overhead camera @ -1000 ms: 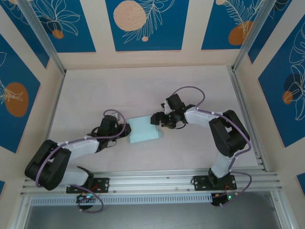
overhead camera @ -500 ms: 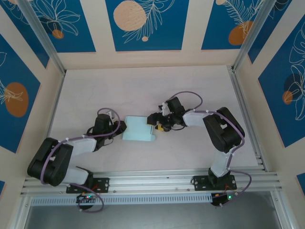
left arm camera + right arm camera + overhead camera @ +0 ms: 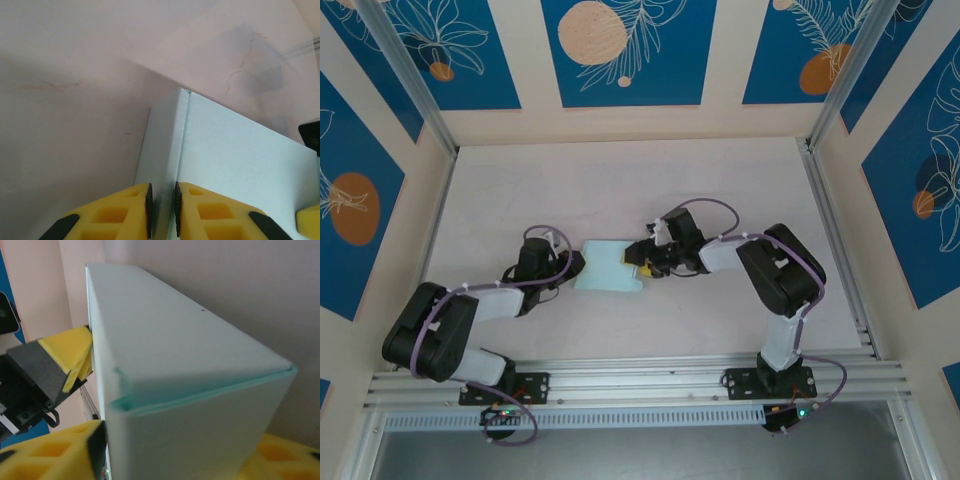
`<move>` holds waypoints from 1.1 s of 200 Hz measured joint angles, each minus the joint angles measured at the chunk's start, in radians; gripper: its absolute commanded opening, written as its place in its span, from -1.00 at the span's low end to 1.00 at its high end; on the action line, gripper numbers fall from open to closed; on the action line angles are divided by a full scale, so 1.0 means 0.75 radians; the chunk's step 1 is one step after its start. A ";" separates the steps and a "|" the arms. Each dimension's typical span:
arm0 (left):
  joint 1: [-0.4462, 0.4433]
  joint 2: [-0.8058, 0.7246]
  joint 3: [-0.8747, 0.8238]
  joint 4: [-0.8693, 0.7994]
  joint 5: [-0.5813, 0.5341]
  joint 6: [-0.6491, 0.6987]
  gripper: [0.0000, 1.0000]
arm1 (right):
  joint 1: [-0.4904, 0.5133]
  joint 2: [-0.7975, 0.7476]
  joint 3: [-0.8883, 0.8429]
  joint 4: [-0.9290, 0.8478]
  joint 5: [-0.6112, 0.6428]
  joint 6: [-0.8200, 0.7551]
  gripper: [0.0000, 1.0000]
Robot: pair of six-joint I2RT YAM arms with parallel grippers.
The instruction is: Fold the paper box
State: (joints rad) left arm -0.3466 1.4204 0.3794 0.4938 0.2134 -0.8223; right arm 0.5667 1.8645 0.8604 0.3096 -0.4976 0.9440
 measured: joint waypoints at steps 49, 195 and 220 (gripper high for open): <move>0.006 -0.230 -0.037 -0.224 -0.012 0.057 0.35 | 0.001 -0.020 -0.006 0.011 -0.041 0.079 -0.38; -0.463 -1.120 -0.162 -0.375 0.074 1.581 0.99 | -0.143 -0.336 0.103 -0.667 -0.360 0.210 -0.39; -0.564 -0.949 -0.084 -0.457 -0.036 1.751 0.99 | -0.145 -0.336 0.120 -0.741 -0.408 0.213 -0.39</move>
State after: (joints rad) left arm -0.7696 0.7090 0.3161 0.1509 0.1867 0.4911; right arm 0.4576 1.6127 0.9501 -0.2462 -0.8040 1.1038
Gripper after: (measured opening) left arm 0.997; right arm 0.404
